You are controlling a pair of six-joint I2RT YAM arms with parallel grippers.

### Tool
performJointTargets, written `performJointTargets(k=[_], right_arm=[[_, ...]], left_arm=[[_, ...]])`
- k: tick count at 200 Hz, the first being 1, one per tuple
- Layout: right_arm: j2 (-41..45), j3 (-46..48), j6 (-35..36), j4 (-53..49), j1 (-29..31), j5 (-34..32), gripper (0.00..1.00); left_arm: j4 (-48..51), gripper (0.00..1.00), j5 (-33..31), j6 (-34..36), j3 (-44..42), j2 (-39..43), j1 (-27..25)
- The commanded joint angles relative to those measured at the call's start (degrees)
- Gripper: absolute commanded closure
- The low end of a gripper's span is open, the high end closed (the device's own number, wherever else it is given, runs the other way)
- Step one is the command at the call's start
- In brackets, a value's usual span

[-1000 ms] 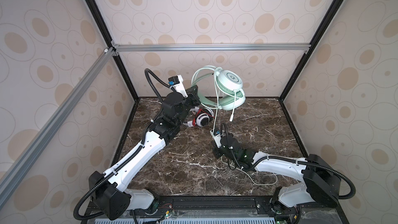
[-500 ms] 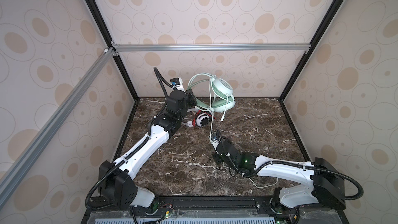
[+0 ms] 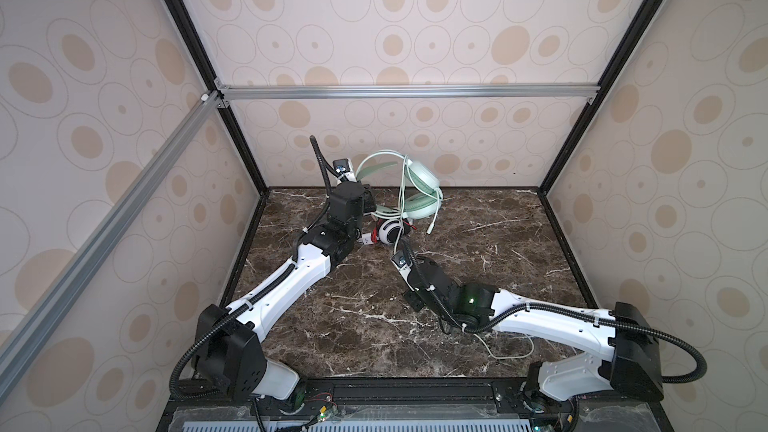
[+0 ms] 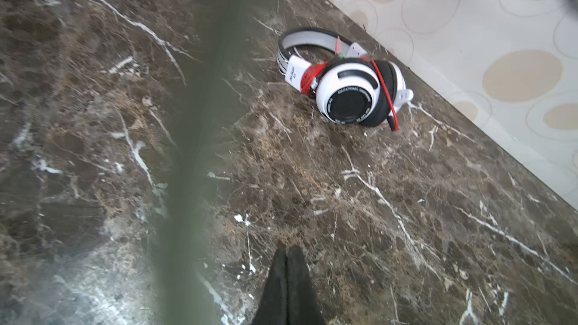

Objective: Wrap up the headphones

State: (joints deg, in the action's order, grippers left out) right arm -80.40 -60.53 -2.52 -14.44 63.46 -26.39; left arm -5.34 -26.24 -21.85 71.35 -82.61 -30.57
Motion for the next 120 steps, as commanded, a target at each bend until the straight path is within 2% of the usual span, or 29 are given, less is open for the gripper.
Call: performJointTargets(k=[1,21,63,120], right_arm=[[-1.19,-5.02,3.03,-6.59,0.69,0.02,1.00],[-1.34,-8.44,4.04,-9.40,0.69,-0.47,1.00],[0.44,-13.97,7.88,-14.60,0.62,-3.56,1.00],[3.12,-19.26,15.93,-19.88,-2.03,-7.35,1.00]], left_arm=[[-5.70,1.00,-7.83,5.96,0.50,0.12,-1.92],[-6.01,1.00,-10.23,9.09,-0.86,0.24,-3.01],[-6.35,1.00,-10.85,12.29,-3.36,0.69,-3.74],[-6.31,1.00,-5.94,14.75,-6.23,2.70,-3.90]])
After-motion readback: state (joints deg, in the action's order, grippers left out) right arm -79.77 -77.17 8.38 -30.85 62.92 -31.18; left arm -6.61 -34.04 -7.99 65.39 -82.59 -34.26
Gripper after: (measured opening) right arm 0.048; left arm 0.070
